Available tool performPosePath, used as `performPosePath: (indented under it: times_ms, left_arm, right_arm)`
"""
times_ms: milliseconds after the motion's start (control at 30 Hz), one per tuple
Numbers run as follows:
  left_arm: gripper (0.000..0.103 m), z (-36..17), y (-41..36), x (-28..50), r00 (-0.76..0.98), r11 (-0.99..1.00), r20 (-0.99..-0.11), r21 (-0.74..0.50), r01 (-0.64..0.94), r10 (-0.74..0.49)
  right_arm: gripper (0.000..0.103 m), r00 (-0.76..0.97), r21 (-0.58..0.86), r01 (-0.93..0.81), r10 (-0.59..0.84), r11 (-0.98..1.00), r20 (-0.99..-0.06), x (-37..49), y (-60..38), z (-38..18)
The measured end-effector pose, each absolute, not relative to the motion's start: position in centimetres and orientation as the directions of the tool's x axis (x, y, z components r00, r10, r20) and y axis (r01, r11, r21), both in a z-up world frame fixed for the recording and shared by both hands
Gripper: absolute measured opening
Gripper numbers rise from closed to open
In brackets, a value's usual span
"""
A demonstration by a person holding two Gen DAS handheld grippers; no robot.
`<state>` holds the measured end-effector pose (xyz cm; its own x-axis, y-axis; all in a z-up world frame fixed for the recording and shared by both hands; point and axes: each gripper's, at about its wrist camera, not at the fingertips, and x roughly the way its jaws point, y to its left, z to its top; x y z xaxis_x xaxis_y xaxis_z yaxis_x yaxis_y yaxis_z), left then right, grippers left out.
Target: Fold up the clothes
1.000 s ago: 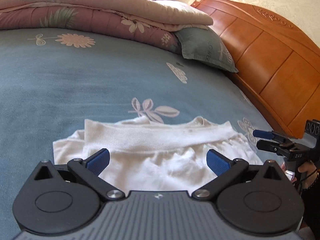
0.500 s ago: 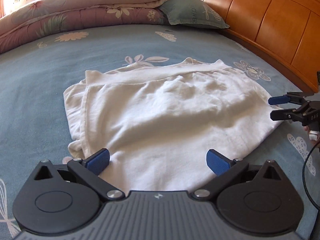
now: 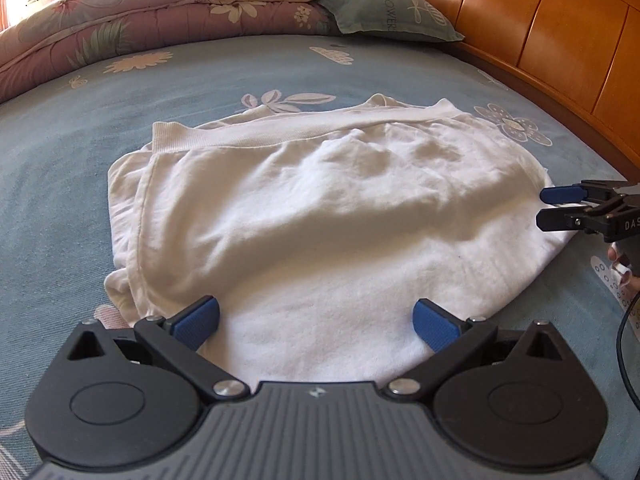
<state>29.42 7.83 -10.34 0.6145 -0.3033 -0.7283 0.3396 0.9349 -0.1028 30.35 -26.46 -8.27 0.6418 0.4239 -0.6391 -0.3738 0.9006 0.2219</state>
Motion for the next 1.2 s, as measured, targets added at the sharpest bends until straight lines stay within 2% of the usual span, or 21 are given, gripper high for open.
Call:
performPosePath:
  times_ms: [267, 333, 467, 733, 800, 867, 933, 1000, 1067, 1200]
  left_arm:
    - [0.102, -10.5, 7.7, 29.4, 0.624, 0.938, -0.722, -0.101, 0.332, -0.298]
    - [0.102, -10.5, 7.6, 29.4, 0.628, 0.938, -0.72, -0.096, 0.332, -0.296]
    - [0.102, -10.6, 7.4, 29.2, 0.637, 0.936, -0.716, -0.068, 0.344, -0.286]
    - [0.102, -9.3, 6.5, 27.8, 0.682, 0.935, -0.69, 0.023, 0.353, -0.241]
    - [0.102, -8.3, 5.8, 26.6, 0.722, 0.918, -0.656, 0.114, 0.381, -0.218]
    - [0.102, -7.5, 4.8, 25.2, 0.757, 0.876, -0.629, 0.248, 0.414, -0.179]
    - [0.102, -7.3, 3.7, 24.0, 0.768, 0.813, -0.625, 0.37, 0.449, -0.141]
    - [0.102, -7.6, 2.7, 23.1, 0.763, 0.737, -0.637, 0.461, 0.494, -0.113]
    - [0.102, -8.2, 1.8, 22.5, 0.763, 0.656, -0.642, 0.546, 0.521, -0.072]
    - [0.102, -9.3, 1.1, 22.5, 0.769, 0.537, -0.639, 0.643, 0.545, -0.015]
  right_arm:
    - [0.103, 0.641, 0.234, -0.358, 0.42, 0.904, -0.643, 30.6, -26.5, -8.2]
    - [0.103, 0.645, 0.202, -0.368, 0.405, 0.908, -0.647, 30.4, -26.1, -8.3]
    - [0.103, 0.68, 0.03, -0.402, 0.321, 0.915, -0.659, 29.5, -24.1, -8.9]
    - [0.103, 0.701, -0.051, -0.395, 0.265, 0.917, -0.662, 29.3, -23.3, -8.5]
    - [0.103, 0.719, -0.125, -0.4, 0.226, 0.908, -0.657, 29.0, -22.7, -7.9]
    - [0.103, 0.777, -0.302, -0.415, 0.161, 0.858, -0.609, 27.8, -21.6, -6.9]
    - [0.103, 0.825, -0.5, -0.441, 0.117, 0.746, -0.553, 26.3, -20.1, -6.4]
    - [0.103, 0.836, -0.637, -0.498, 0.13, 0.588, -0.533, 24.4, -18.7, -6.3]
    - [0.103, 0.831, -0.722, -0.539, 0.13, 0.433, -0.542, 23.0, -17.8, -6.8]
    - [0.103, 0.793, -0.753, -0.6, 0.08, 0.269, -0.604, 22.6, -17.5, -8.2]
